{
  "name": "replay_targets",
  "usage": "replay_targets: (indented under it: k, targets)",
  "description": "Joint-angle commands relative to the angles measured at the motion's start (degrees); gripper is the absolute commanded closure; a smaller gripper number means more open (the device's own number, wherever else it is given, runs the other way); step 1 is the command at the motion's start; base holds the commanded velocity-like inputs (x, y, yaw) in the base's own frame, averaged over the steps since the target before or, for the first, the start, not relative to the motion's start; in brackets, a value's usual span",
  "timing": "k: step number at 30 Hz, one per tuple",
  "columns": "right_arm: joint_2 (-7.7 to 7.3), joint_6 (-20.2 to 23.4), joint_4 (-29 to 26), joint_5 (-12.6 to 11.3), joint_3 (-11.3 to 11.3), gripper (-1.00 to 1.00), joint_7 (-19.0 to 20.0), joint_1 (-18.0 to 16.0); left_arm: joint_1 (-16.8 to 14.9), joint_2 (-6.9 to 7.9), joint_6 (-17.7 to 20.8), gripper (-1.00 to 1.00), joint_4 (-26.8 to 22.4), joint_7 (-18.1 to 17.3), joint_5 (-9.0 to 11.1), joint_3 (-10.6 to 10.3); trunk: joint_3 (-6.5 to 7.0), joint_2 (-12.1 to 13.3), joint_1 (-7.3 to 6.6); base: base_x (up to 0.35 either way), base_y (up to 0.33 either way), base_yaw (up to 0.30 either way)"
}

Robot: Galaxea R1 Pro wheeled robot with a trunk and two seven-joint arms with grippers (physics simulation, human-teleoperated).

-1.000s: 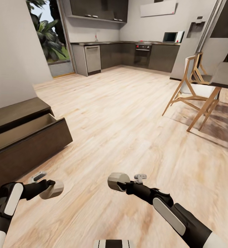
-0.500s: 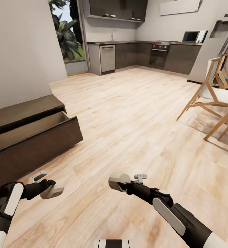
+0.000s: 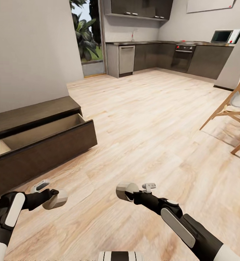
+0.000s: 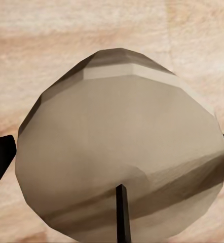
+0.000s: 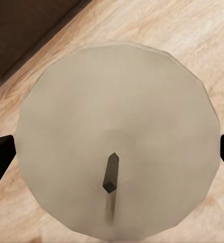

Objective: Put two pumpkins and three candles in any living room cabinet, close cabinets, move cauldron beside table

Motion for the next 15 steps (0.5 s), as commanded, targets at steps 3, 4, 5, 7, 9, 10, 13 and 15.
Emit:
replay_targets:
  k: [3, 4, 5, 7, 9, 10, 13, 15]
  targets:
    - [-0.05, 0.1, -0.1, -0.4, 0.1, 1.00, -0.2, -0.1, 0.0, -0.03, 0.3, 1.00, 0.0, 0.0, 0.1, 0.1, -0.32, 0.0, -0.01, 0.000, 0.000, 0.024]
    - [-0.05, 0.1, -0.1, -0.4, 0.1, 1.00, -0.3, -0.1, 0.0, -0.02, 0.3, 1.00, 0.0, 0.0, 0.1, 0.1, -0.41, 0.0, -0.01, 0.000, 0.000, 0.082]
    - [-0.05, 0.1, -0.1, -0.4, 0.1, 1.00, -0.3, -0.1, 0.0, -0.01, 0.3, 1.00, 0.0, 0.0, 0.1, 0.1, -0.49, 0.0, -0.01, 0.000, 0.000, 0.116]
    - [-0.05, 0.1, -0.1, -0.4, 0.2, 1.00, -0.4, -0.1, 0.0, 0.00, 0.3, 1.00, 0.0, 0.0, 0.1, 0.1, -0.62, 0.0, -0.01, 0.002, -0.002, 0.162]
    - [-0.05, 0.1, -0.1, -0.5, 0.3, 1.00, -0.9, -0.1, 0.0, 0.00, 0.3, 1.00, 0.0, 0.0, 0.1, 0.1, -0.73, 0.0, -0.01, 0.044, -0.043, 0.205]
    - [-0.05, 0.1, -0.1, -0.5, 0.3, 1.00, -1.3, -0.1, 0.0, 0.01, 0.3, 1.00, 0.0, 0.0, 0.1, 0.1, -0.77, 0.0, -0.01, 0.074, -0.072, 0.226]
    - [-0.02, 0.1, -0.1, -0.4, 0.4, 1.00, -3.1, -0.1, 0.0, 0.03, 0.3, 1.00, 0.0, 0.0, 0.1, 0.1, -0.87, 0.0, -0.01, 0.097, -0.095, 0.240]
    - [0.02, 0.1, -0.1, -0.4, 0.5, 1.00, -4.0, -0.1, 0.0, 0.02, 0.3, 1.00, 0.0, 0.0, 0.1, 0.1, -0.93, 0.0, -0.01, 0.093, -0.093, 0.250]
